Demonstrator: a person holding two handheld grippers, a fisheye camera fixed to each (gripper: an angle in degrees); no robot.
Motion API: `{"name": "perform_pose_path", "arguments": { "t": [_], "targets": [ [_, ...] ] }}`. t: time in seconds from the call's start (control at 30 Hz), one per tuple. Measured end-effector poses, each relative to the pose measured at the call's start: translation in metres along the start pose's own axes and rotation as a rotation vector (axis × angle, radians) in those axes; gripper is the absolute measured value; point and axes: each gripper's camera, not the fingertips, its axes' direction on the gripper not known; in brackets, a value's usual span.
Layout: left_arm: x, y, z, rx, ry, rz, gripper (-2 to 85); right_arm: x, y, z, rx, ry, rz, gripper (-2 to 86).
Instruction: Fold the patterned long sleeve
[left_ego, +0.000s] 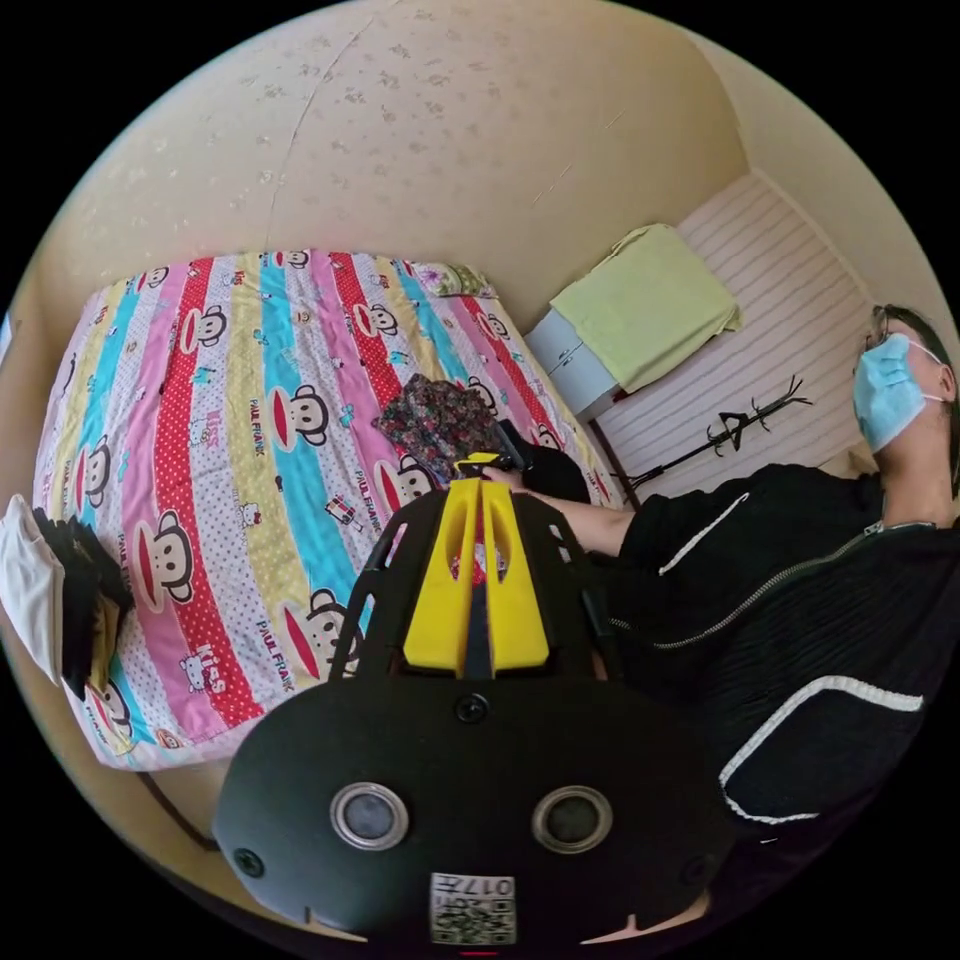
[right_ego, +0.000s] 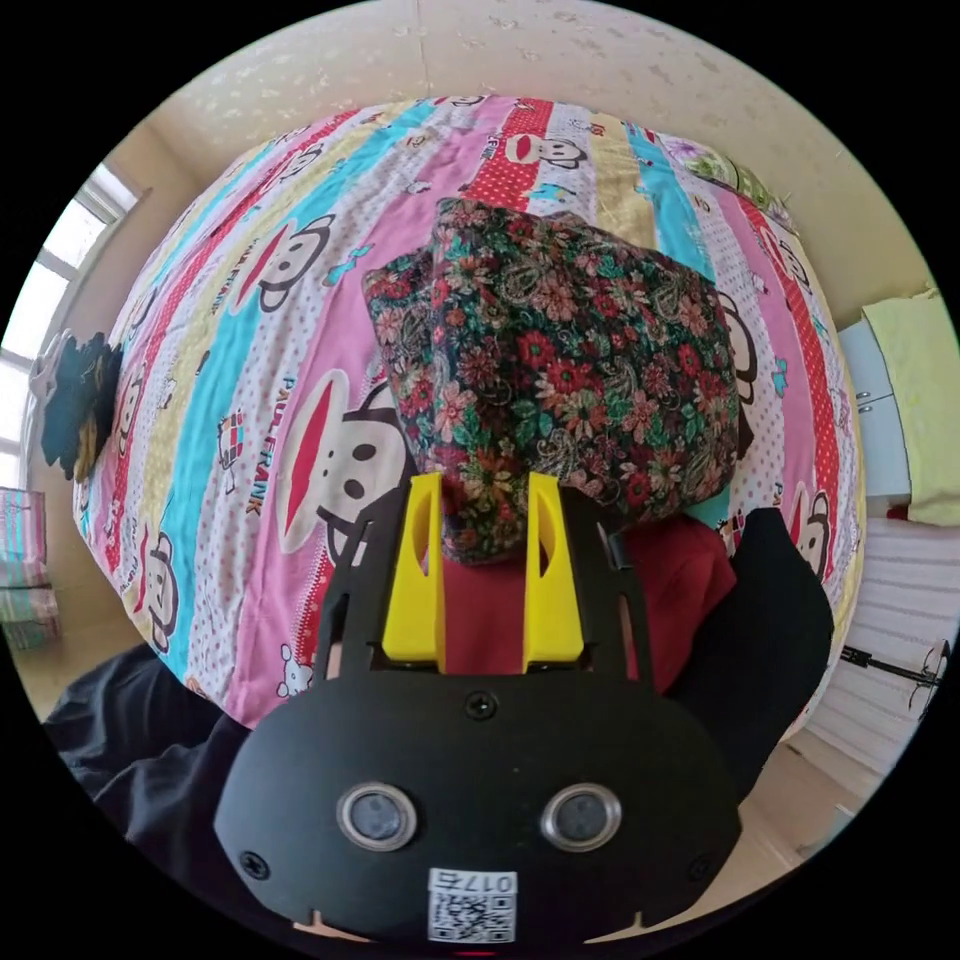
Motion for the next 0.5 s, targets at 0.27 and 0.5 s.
{"name": "perform_pose_path", "arguments": {
  "t": [0.27, 0.5],
  "targets": [
    [-0.046, -0.029, 0.058, -0.155, -0.060, 0.093, -1.0, -0.027, -0.015, -0.003, -0.053, 0.276, -0.195, 12.1],
    [-0.094, -0.032, 0.072, -0.141, 0.004, 0.074, -0.9, 0.045, -0.030, -0.044, 0.017, 0.018, 0.094, 6.7]
  ]
}}
